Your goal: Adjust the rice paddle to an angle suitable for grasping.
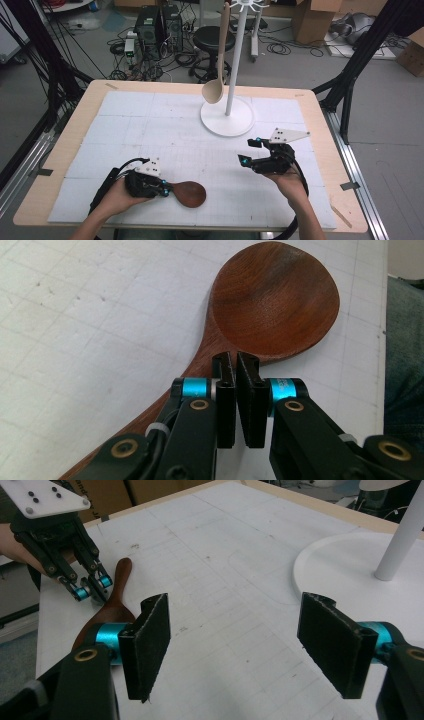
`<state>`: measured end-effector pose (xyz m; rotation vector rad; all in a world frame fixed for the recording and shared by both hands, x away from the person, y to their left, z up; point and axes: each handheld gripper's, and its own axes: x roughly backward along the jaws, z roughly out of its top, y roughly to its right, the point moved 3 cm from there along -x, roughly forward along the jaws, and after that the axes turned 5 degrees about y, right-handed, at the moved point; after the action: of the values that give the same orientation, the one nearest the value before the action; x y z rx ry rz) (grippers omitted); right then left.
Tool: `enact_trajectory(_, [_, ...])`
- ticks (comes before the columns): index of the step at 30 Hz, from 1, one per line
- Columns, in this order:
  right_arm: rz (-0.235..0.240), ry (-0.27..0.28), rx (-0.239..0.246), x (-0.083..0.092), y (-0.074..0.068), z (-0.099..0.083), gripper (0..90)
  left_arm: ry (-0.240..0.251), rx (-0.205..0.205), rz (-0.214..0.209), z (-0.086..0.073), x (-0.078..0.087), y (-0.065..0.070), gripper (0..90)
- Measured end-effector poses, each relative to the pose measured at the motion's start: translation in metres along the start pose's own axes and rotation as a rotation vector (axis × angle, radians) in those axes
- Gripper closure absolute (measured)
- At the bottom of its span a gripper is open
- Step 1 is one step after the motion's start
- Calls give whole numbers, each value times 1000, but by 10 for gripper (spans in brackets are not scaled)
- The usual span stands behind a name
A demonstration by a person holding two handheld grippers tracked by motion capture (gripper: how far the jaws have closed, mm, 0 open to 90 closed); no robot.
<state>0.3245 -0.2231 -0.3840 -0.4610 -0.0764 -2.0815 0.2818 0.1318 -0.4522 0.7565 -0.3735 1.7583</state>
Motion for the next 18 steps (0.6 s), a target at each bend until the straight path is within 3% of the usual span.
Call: enact_trajectory(18, [-4,-22,8,0,1,-4,289,12,-14,13,24,-28,1,858])
